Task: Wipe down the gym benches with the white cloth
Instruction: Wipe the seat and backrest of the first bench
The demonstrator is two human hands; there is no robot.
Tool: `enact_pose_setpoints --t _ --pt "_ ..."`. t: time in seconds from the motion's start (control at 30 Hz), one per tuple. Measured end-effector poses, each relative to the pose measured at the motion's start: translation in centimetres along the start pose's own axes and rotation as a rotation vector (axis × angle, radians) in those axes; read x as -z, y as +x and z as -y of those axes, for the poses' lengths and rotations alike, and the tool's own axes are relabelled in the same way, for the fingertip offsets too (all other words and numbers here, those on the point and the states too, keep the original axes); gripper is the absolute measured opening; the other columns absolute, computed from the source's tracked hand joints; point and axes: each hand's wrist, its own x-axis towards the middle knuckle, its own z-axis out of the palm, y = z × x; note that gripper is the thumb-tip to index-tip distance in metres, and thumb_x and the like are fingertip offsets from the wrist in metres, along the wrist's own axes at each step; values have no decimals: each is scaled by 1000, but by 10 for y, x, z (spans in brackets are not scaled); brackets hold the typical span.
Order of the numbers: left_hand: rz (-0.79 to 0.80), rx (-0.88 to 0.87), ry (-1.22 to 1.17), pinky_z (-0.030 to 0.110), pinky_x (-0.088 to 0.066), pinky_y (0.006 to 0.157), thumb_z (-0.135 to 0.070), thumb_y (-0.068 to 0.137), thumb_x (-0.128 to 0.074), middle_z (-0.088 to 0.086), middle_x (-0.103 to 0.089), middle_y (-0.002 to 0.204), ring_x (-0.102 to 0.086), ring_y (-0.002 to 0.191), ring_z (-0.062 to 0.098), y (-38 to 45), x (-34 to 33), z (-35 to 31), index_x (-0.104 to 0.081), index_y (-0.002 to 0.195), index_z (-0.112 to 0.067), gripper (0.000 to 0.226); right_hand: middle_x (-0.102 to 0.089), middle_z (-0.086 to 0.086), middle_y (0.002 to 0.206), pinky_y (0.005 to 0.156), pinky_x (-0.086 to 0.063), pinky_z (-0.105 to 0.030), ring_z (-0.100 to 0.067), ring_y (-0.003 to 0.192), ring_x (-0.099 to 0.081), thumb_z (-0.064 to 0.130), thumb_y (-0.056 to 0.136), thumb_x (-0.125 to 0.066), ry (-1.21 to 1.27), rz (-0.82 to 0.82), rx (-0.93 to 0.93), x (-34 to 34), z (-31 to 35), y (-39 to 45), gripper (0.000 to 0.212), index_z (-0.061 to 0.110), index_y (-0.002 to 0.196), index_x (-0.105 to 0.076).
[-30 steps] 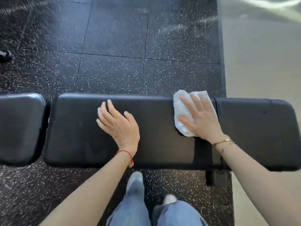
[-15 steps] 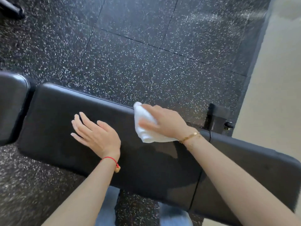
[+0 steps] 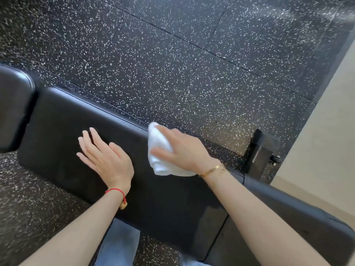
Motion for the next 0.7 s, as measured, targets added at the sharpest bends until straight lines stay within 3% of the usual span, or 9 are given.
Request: enact_pose_setpoints --t 0.17,0.3,0.5,0.6,0.7 --pt "42 -54 -26 57 -14 120 -22 95 -35 12 -25 158 -18 149 31 4 8 8 -24 152 -11 59 -53 6 122 87 -48 -43 -23 103 -58 69 91 -43 -10 -17 -29 5 -35 -50 63 51 147 -20" --pt "98 -309 17 52 -16 120 -30 94 -43 13 -31 152 -27 145 31 29 22 36 -29 149 -10 60 -54 10 121 89 -46 -42 -20 105 -57 68 90 -42 8 18 -101 7 -46 -68 61 53 146 -20" --pt "242 -737 74 55 -11 123 -30 95 -38 16 -31 153 -24 147 34 83 28 68 -32 149 -6 60 -56 1 122 80 -43 -39 -28 106 -59 67 91 -41 -51 -86 -68 -12 19 17 59 45 144 -30" --pt "277 -834 88 55 -12 123 -29 95 -39 16 -32 154 -26 146 35 113 36 87 -32 150 -7 60 -57 -5 123 82 -46 -42 -34 104 -60 66 93 -43 -75 -95 -35 -21 73 73 61 37 145 -32" --pt "302 -891 116 56 -14 122 -28 95 -38 16 -32 154 -28 146 35 135 40 100 -33 150 -7 59 -57 -3 120 82 -48 -43 -32 102 -60 68 91 -41 -94 -113 -30 -20 77 75 61 38 144 -33"
